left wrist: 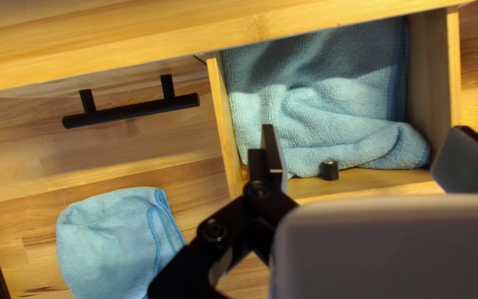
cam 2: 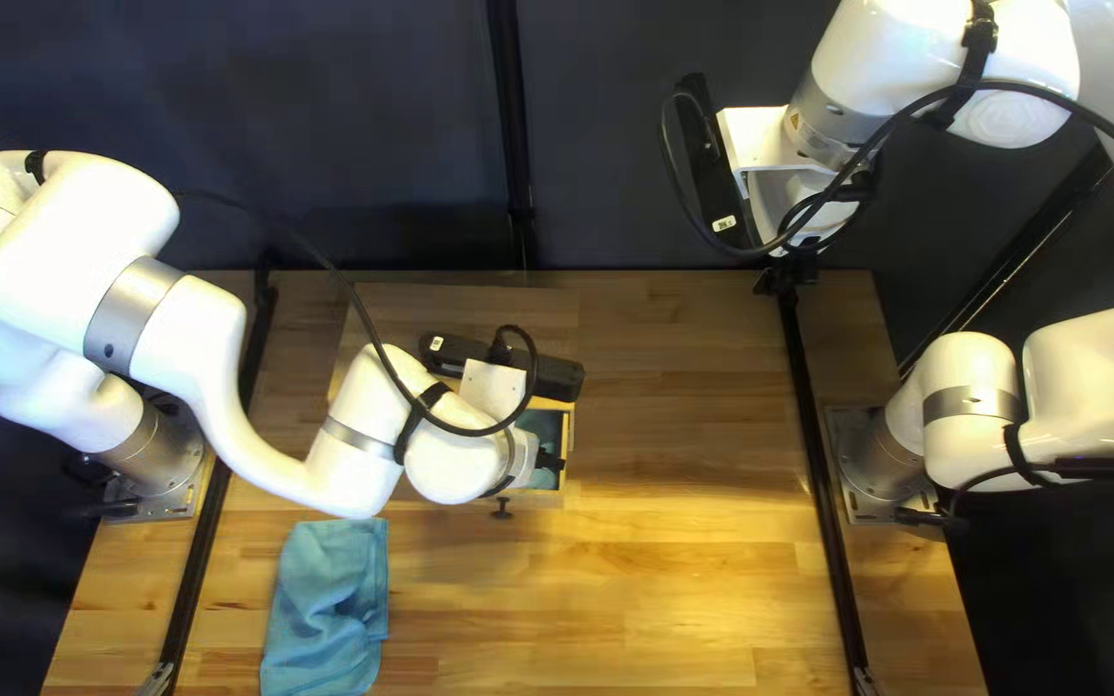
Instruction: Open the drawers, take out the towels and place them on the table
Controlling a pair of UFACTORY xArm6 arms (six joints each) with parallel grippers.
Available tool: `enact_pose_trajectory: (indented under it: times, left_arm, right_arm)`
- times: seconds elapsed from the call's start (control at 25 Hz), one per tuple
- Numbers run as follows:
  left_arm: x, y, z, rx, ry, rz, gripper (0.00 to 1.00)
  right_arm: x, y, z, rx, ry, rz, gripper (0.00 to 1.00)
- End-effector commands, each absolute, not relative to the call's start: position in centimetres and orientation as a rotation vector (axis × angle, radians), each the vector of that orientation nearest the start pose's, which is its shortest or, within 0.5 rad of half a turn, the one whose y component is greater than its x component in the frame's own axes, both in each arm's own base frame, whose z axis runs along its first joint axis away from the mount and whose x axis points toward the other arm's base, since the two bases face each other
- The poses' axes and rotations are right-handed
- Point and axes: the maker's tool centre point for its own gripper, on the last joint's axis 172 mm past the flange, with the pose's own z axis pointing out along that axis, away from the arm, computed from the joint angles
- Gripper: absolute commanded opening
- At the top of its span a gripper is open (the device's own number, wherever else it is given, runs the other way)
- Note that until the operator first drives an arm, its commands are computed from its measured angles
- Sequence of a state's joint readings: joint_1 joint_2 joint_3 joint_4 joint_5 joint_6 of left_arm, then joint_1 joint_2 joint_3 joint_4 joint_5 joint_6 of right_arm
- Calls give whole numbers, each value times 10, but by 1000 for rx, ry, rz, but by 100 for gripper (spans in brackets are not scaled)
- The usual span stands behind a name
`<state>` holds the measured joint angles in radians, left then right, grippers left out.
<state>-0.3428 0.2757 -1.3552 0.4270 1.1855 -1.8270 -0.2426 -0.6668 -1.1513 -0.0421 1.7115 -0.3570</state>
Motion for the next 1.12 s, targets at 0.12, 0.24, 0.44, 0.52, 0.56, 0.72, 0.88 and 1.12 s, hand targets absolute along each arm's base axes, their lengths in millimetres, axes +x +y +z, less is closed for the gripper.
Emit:
enact_pose_trajectory:
  times: [0.12, 0.24, 0.44, 0.52, 0.56, 0.72, 0.88, 1.12]
  left_arm:
    - [528, -94, 161, -2253, -1735, -433, 100]
    - [530, -92, 157, -2244, -1745, -440, 100]
    - [530, -85, 152, -2221, -1763, -457, 100]
    - [530, -84, 152, -2212, -1767, -464, 100]
    - [529, -84, 152, -2209, -1768, -467, 100]
    - [528, -82, 150, -2189, -1780, -475, 100]
    - [527, -79, 148, -2170, -1793, -481, 100]
    - [527, -76, 144, -2151, -1802, -486, 100]
  right_arm:
    - [272, -79, 423, -3205, -170, -144, 100]
    - [272, -79, 423, -3205, -170, -144, 100]
    - [272, -79, 423, -3205, -170, -144, 100]
    - [272, -79, 423, -3205, -170, -144, 100]
    - [272, -79, 423, -3205, -170, -144, 100]
    - [272, -79, 423, -3205, -170, -144, 100]
    - [272, -79, 423, -3205, -170, -144, 100]
    - [272, -79, 423, -3205, -170, -144, 100]
